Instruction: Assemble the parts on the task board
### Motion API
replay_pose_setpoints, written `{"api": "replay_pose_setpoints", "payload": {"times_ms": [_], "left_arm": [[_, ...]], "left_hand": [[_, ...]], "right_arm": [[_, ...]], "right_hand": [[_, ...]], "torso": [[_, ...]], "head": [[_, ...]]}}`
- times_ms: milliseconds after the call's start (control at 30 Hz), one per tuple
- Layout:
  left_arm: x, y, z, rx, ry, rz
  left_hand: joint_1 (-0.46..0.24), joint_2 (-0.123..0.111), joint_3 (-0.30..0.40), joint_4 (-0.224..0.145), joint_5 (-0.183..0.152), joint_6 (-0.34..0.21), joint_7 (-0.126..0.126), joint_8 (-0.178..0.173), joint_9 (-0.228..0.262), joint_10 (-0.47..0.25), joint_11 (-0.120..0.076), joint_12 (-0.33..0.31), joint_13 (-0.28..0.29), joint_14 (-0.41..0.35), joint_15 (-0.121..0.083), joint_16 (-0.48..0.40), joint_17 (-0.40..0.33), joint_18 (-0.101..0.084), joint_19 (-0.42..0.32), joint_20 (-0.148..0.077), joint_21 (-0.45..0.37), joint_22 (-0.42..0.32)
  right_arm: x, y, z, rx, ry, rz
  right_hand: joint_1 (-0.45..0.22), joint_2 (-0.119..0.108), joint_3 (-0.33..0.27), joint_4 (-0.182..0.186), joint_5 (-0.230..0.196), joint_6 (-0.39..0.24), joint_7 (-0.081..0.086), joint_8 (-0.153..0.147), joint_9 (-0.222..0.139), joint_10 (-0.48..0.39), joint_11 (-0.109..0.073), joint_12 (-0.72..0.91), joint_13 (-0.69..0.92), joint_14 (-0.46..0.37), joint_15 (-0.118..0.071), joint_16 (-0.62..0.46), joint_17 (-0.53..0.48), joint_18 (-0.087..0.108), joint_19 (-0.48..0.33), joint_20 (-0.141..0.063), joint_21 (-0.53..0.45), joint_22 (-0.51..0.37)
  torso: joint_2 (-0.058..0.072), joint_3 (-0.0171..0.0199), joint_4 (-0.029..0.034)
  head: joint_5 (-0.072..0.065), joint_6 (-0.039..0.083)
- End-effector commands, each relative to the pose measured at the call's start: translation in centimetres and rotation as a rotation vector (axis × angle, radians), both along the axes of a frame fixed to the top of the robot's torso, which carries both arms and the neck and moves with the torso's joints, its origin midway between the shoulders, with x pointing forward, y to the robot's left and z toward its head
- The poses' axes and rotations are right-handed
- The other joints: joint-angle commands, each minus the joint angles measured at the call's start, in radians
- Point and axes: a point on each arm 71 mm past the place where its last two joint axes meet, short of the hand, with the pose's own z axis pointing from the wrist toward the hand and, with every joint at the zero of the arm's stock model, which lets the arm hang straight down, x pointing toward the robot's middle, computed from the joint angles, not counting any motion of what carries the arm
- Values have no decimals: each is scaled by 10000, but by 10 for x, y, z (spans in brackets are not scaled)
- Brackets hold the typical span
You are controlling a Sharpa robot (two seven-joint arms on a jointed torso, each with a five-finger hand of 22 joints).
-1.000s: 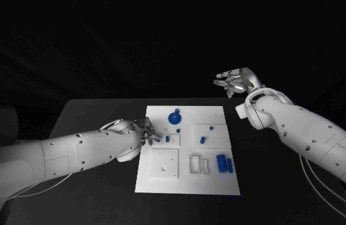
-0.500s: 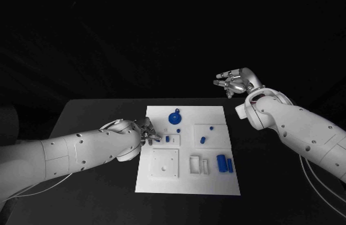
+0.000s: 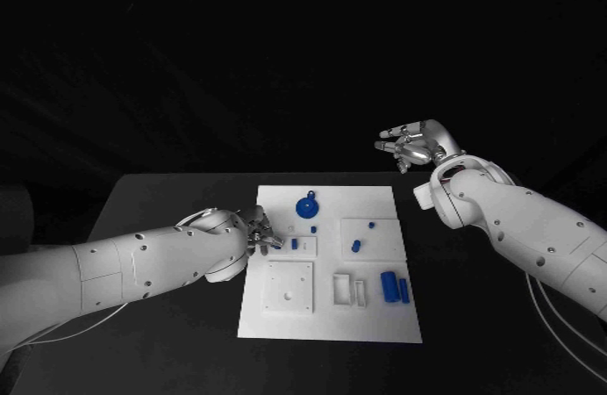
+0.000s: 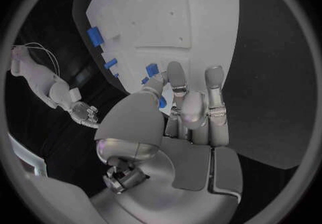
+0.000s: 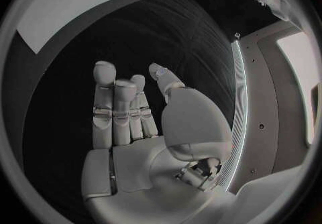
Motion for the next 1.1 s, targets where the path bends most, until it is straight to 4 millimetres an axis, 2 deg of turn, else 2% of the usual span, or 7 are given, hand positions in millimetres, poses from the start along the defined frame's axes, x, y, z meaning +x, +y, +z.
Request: {"api": "replay_pose_setpoints", "payload": {"times_ms": [33, 433, 767, 933, 1100], "left_arm": [[-4, -1, -8, 243, 464, -132], [-4, -2, -11, 291, 517, -138], [-3, -5, -13, 310, 567, -221], [-3, -6, -14, 326, 622, -242], [-3, -6, -16, 345, 685, -247]], "left_hand": [[106, 29, 189, -155, 18, 502, -484, 12, 2970, 505, -54, 28, -8, 80, 2, -38, -14, 90, 2, 11, 48, 175], [79, 17, 152, -118, 15, 512, -487, 6, 2957, 506, -51, 34, -13, 80, -2, -41, -11, 88, 2, 9, 51, 175], [73, -48, 23, 75, -44, 566, -531, 107, 3103, 505, -73, 47, -29, 81, -16, -29, 17, 70, 5, -7, 55, 174], [91, -117, -66, 240, -76, 574, -558, 158, 3224, 506, -85, 50, -33, 79, -30, -36, 15, 52, 8, -26, 49, 172], [51, -377, -318, 606, -158, 605, -589, 124, 3261, 506, -93, 46, -39, 80, -45, -48, -13, 25, 20, -46, 34, 172]], "right_arm": [[-1, 2, 0, -83, -24, 171], [-1, 2, -1, -85, -19, 169], [-1, 3, -2, -73, 4, 182], [-1, 3, -3, -72, 14, 182], [-1, 3, -3, -71, 20, 178]], "right_hand": [[-91, 47, -16, 58, 50, 35, -16, -31, -6, -38, -16, 37, -2, -47, 2, -25, 3, 185, 393, -6, -25, 470], [-91, 47, -16, 58, 50, 35, -16, -31, -6, -38, -16, 37, -2, -47, 2, -25, 3, 185, 393, -6, -25, 470], [-99, 44, -16, 90, 55, 29, -16, -32, -6, -41, -16, 35, -2, -47, 1, -30, 1, 185, 394, -7, -39, 465], [-99, 44, -16, 90, 55, 29, -16, -32, -6, -41, -16, 35, -2, -47, 1, -30, 1, 185, 394, -7, -39, 465], [-99, 44, -16, 90, 55, 29, -16, -32, -6, -41, -16, 35, -2, -47, 1, -30, 1, 185, 394, -7, -39, 465]], "torso": [[7, 1, -8], [2, 0, 4], [5, -2, -7], [5, -4, -6], [1, 2, 2]], "head": [[-10, -17], [-26, -38], [-26, -54], [-41, -71], [-52, -85]]}}
